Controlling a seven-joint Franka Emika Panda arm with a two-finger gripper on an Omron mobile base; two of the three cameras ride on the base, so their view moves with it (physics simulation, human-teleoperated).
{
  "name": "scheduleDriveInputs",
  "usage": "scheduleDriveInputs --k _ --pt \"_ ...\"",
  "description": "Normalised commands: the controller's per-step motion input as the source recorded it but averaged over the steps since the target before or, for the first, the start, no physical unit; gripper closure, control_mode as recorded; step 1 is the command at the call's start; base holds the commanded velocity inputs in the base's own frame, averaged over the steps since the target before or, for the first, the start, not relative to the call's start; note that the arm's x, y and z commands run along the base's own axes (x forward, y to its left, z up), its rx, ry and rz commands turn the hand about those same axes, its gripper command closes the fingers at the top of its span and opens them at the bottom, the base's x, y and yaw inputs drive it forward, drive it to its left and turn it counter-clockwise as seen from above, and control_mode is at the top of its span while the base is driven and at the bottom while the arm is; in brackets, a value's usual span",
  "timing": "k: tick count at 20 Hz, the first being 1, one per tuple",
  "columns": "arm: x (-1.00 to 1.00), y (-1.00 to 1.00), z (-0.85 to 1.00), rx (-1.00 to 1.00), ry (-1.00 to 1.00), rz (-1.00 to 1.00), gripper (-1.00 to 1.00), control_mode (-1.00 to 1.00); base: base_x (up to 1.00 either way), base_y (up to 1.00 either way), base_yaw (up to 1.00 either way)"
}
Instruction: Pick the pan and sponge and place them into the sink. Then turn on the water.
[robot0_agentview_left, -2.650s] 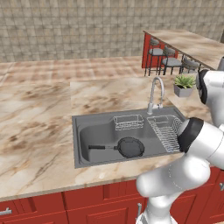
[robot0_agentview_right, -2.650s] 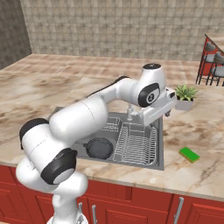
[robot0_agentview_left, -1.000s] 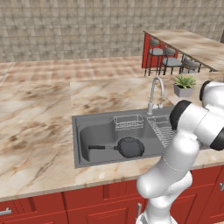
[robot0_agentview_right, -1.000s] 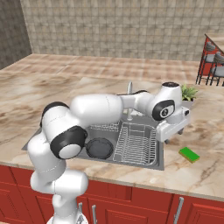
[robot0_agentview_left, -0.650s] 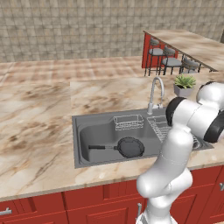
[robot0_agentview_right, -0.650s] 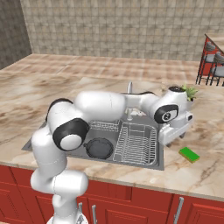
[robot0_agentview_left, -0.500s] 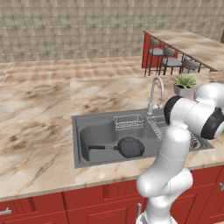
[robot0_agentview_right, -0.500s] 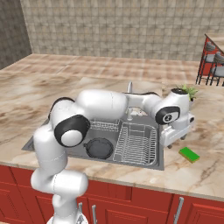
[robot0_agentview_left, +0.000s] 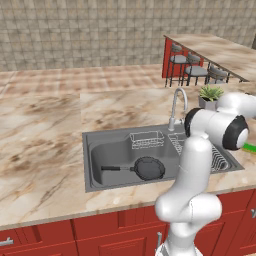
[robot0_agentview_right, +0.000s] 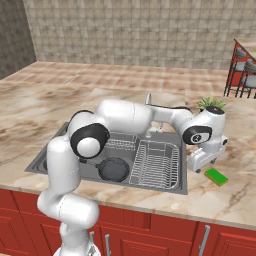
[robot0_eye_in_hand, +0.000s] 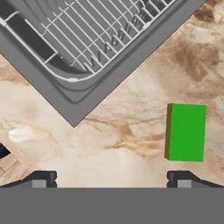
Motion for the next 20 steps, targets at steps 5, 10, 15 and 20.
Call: scheduleDriveInputs --k 5,10,15,20 --pt "0.2 0.0 -0.18 0.0 0.0 0.0 -1.0 -1.0 0.0 0.0 0.0" --pt "0.18 0.0 -0.15 -0.01 -0.01 0.0 -1.0 -1.0 0.0 0.0 0.0" --pt "0.13 -0.06 -0.14 -0.05 0.0 0.0 -1.0 -1.0 0.0 0.0 0.0" --pt "0.13 -0.08 -0.23 -0.06 0.02 -0.01 -1.0 -1.0 0.0 0.0 0.0"
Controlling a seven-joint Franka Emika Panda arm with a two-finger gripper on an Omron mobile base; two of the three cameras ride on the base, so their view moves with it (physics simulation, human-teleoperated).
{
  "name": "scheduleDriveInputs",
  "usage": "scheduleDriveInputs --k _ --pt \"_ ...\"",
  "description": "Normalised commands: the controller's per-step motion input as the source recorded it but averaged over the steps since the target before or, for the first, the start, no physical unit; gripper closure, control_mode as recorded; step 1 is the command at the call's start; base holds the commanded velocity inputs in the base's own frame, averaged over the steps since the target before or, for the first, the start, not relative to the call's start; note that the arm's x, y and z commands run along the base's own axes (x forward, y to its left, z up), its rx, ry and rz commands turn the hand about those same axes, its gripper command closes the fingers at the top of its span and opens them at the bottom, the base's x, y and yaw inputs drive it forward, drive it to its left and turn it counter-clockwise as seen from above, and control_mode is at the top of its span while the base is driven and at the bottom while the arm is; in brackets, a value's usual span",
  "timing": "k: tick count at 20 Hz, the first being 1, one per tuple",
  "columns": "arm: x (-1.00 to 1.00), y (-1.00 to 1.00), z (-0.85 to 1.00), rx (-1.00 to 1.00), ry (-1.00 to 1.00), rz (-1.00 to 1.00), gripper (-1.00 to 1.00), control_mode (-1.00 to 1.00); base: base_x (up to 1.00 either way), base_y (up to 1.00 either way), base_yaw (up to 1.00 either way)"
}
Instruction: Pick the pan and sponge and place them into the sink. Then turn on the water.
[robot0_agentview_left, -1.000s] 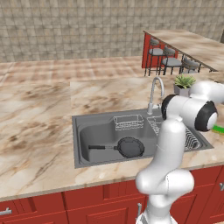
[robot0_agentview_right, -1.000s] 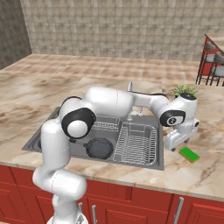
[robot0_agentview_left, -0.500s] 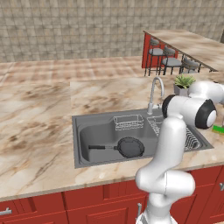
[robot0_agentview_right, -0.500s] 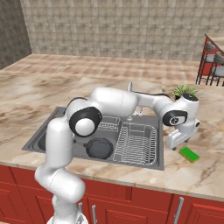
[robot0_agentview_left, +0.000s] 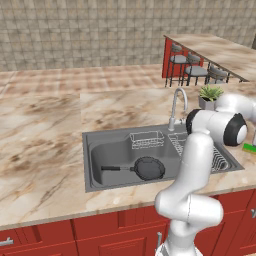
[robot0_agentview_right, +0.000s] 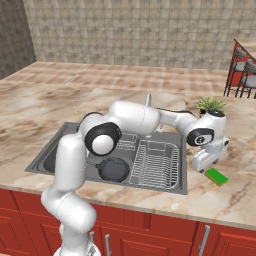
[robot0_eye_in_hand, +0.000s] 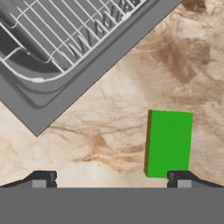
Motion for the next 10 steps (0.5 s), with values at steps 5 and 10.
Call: scheduleDriveInputs --k 5,10 --pt "0.1 -0.11 -0.24 -0.03 0.03 0.0 -1.0 -1.0 0.0 0.0 0.0" --pt "0.12 -0.14 -0.2 0.0 0.03 0.0 -1.0 -1.0 0.0 0.0 0.0"
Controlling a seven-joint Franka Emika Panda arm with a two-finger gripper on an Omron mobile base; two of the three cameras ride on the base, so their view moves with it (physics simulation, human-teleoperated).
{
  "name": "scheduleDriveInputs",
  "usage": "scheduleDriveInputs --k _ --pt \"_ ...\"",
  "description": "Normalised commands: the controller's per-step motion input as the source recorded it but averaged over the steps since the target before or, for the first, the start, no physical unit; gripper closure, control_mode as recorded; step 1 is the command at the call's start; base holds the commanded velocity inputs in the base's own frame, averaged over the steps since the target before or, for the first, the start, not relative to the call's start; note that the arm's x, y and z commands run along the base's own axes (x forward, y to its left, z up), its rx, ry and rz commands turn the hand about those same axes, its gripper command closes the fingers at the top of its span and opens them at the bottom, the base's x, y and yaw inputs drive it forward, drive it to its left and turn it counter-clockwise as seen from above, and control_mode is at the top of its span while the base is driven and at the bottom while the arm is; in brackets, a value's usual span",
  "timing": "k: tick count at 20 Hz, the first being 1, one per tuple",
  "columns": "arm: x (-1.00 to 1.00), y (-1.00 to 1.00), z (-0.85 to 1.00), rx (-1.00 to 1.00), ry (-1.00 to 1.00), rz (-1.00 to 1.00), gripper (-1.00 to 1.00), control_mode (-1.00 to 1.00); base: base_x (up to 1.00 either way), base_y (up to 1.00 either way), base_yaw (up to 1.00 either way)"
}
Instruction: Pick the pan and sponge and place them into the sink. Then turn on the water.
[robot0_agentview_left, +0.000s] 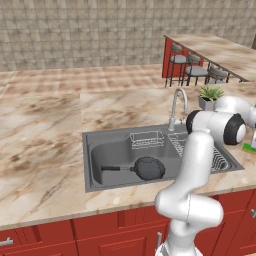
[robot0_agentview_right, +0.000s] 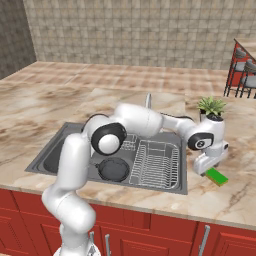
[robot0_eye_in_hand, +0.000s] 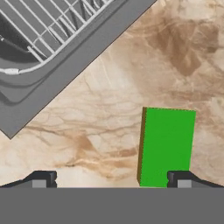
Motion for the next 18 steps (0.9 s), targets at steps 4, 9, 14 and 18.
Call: scheduleDriveInputs --k 4,9,14,18 --pt "0.12 -0.22 -0.19 0.0 0.03 0.0 -1.0 -1.0 0.0 0.0 0.0" --pt "0.13 -0.24 -0.16 0.01 0.02 0.0 -1.0 -1.0 0.0 0.0 0.0" --pt "0.18 -0.19 -0.13 0.01 0.02 0.0 -1.0 -1.0 0.0 0.0 0.0" --pt "0.16 -0.15 -0.16 0.02 0.03 0.0 -1.0 -1.0 0.0 0.0 0.0"
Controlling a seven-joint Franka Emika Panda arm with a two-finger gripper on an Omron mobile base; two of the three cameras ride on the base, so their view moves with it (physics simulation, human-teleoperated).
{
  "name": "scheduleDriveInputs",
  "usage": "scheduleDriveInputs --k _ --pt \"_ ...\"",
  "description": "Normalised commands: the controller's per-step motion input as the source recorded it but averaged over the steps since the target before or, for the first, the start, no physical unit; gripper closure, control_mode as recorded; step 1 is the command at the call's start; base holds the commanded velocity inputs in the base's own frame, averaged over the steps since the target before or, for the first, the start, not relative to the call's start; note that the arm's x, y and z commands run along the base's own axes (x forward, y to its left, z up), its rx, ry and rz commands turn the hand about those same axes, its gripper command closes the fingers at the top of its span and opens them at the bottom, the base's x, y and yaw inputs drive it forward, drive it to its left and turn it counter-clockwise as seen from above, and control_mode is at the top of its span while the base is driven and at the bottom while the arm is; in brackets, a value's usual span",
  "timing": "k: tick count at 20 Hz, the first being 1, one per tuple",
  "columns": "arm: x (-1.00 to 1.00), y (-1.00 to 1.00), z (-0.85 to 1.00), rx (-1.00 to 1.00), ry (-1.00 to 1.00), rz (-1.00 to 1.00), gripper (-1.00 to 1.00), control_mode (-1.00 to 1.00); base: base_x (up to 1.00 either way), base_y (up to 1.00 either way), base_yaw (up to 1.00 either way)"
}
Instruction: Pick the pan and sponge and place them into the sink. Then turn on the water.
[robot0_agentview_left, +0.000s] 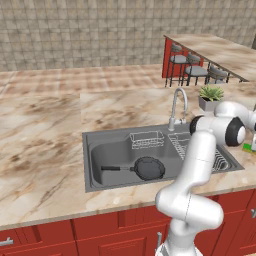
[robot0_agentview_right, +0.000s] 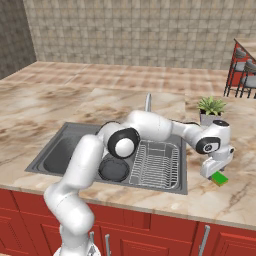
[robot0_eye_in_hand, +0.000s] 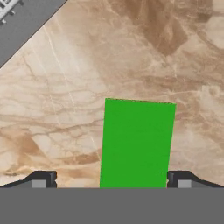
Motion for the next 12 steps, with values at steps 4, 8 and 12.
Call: scheduleDriveInputs --k 4,8,12 --pt "0.13 -0.08 -0.19 0.02 0.04 0.0 -1.0 -1.0 0.0 0.0 0.0" --pt "0.14 -0.07 -0.19 0.02 0.03 0.0 -1.0 -1.0 0.0 0.0 0.0" --pt "0.18 -0.07 -0.17 0.01 0.01 0.0 -1.0 -1.0 0.0 0.0 0.0"
